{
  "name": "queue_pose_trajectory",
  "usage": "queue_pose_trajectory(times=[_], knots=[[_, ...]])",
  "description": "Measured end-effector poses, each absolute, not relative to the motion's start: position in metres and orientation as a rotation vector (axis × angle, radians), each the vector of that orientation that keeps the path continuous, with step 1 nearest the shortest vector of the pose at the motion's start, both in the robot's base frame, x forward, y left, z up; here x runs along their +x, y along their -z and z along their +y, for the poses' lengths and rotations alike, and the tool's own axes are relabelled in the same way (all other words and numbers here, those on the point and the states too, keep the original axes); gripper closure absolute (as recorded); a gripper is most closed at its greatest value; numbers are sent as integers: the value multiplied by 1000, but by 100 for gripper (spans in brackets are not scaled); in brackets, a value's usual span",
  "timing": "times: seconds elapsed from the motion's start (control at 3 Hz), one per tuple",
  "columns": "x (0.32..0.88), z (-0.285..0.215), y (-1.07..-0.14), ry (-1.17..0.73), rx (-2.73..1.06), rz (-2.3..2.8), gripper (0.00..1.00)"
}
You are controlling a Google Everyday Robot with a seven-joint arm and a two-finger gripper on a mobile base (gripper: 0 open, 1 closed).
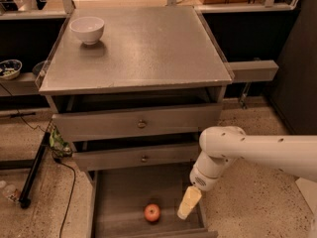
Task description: Pick apple from bottom drawer and place on counter
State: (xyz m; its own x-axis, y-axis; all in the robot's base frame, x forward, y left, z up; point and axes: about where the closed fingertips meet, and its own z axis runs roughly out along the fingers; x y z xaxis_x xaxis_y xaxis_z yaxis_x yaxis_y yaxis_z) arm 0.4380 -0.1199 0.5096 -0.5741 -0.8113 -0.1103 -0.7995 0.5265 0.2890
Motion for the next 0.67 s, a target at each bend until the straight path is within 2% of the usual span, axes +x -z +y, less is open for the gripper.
queue_pose_trajectory(times=[0.67], knots=[[442,-118,-493,486,1388,-2715,0]])
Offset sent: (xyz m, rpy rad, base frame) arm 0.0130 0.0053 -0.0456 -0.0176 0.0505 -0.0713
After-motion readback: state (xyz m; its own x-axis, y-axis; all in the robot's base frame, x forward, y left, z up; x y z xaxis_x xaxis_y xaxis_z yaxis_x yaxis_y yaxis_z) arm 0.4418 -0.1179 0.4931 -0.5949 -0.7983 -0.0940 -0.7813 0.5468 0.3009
